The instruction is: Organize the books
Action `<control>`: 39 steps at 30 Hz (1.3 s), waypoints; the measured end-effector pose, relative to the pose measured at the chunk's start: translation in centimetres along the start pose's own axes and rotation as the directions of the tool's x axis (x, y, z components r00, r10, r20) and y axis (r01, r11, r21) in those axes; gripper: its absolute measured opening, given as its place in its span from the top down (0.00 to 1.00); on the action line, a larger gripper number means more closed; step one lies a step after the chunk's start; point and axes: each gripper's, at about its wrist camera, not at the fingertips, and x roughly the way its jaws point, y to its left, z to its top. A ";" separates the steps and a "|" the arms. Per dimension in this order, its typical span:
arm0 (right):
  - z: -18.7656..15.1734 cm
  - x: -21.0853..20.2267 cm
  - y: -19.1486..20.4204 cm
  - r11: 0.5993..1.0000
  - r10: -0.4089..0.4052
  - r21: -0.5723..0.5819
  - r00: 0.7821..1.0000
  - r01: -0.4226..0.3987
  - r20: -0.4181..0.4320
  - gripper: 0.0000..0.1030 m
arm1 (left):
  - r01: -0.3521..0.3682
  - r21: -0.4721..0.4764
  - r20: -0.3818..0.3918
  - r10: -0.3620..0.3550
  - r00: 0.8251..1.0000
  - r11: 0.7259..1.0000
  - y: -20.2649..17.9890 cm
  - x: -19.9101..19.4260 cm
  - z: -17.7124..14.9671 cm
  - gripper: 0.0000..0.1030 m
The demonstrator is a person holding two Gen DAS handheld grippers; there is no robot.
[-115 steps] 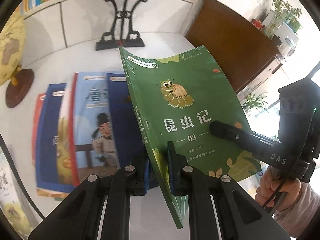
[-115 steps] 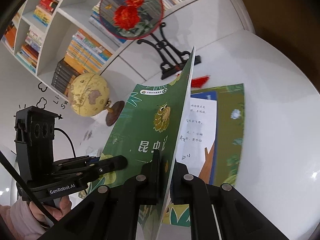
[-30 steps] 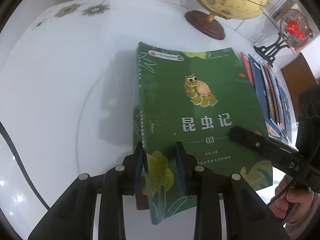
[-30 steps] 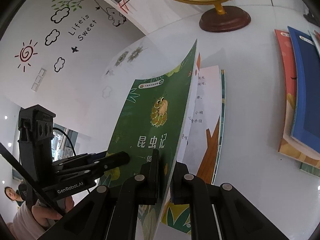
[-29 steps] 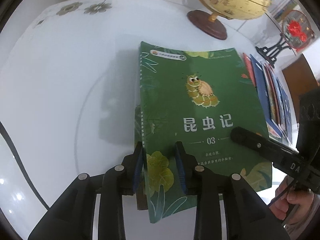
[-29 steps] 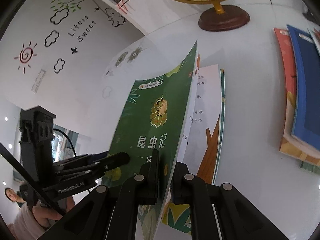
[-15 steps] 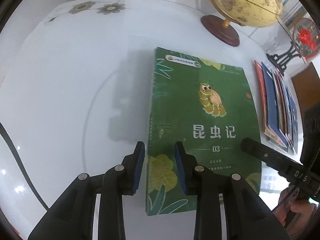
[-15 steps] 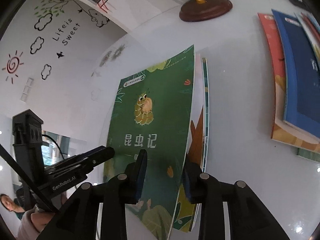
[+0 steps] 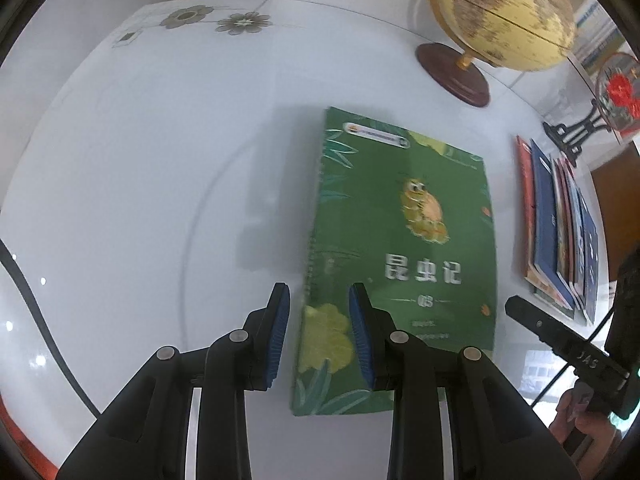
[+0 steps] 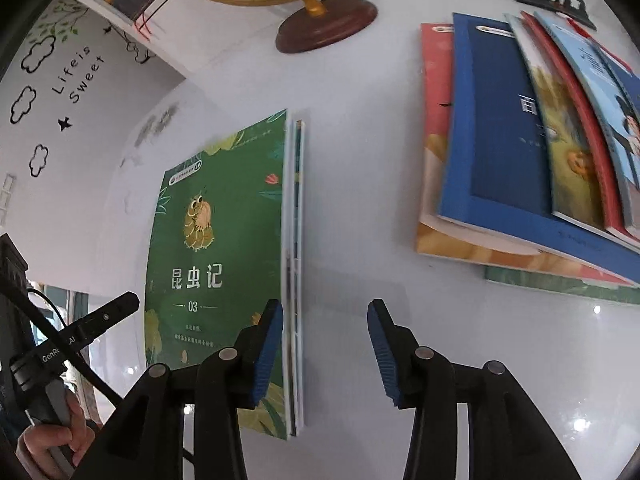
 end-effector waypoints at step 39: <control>0.7 -16.5 -24.5 0.967 0.227 0.066 0.949 -0.247 0.217 0.54 | 0.166 0.361 -0.143 -0.122 0.982 0.918 -36.1 4.1 -2.9 0.73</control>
